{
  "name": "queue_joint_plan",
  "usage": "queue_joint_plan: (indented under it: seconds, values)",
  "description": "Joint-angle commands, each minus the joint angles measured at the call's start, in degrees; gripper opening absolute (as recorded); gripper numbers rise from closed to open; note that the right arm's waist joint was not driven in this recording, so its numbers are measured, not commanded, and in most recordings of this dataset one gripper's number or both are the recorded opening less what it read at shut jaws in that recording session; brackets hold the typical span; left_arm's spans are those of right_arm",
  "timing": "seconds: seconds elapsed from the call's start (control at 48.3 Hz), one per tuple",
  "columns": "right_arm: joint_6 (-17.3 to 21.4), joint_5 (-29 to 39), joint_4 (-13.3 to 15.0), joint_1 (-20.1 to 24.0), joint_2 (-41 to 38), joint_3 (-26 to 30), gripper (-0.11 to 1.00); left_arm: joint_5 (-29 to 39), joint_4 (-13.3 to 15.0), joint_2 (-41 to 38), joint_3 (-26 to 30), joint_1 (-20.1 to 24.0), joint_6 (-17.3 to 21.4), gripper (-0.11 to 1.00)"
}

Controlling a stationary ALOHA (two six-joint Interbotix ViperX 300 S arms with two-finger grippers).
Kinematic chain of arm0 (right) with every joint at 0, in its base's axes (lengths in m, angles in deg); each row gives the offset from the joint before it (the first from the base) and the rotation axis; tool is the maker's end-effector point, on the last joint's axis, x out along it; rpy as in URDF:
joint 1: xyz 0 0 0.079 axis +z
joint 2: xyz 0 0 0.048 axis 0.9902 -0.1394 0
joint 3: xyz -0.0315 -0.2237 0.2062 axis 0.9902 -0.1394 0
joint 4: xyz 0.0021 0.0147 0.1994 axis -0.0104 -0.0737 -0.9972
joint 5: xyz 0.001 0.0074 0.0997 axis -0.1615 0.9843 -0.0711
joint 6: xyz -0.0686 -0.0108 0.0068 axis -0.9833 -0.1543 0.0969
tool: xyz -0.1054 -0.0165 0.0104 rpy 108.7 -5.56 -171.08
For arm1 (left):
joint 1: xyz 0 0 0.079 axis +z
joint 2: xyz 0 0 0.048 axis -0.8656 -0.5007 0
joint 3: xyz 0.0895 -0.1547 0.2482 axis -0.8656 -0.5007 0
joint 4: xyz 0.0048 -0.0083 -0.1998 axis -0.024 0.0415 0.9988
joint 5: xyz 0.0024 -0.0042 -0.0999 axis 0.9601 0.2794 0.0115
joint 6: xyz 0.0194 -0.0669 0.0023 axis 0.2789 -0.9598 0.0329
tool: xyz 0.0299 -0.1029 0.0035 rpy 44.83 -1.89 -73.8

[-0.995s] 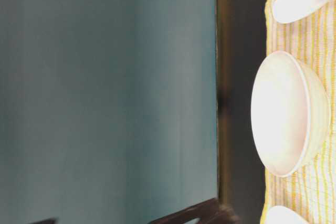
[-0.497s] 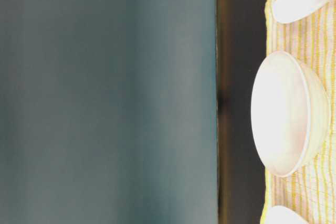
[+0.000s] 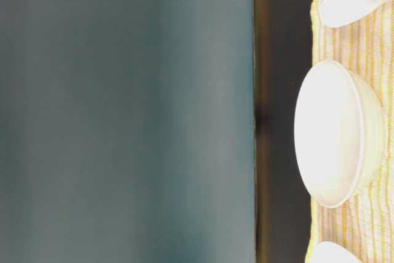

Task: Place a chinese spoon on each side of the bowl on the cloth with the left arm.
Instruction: 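Open the left gripper and withdraw it from the spoon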

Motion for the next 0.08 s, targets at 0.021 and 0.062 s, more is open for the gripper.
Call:
queue_joint_plan:
  seconds: [0.021, 0.062]
  values:
    - [0.1, -0.3, -0.1, 0.0, 2.5, -0.6, 0.0, -2.9, -0.1, 0.4, 0.1, -0.1, 0.0, 0.85]
    - [0.4, -0.3, -0.1, 0.0, 3.9, -1.1, 0.0, -3.9, -0.2, 0.5, -0.2, -0.1, 0.0, 0.85]
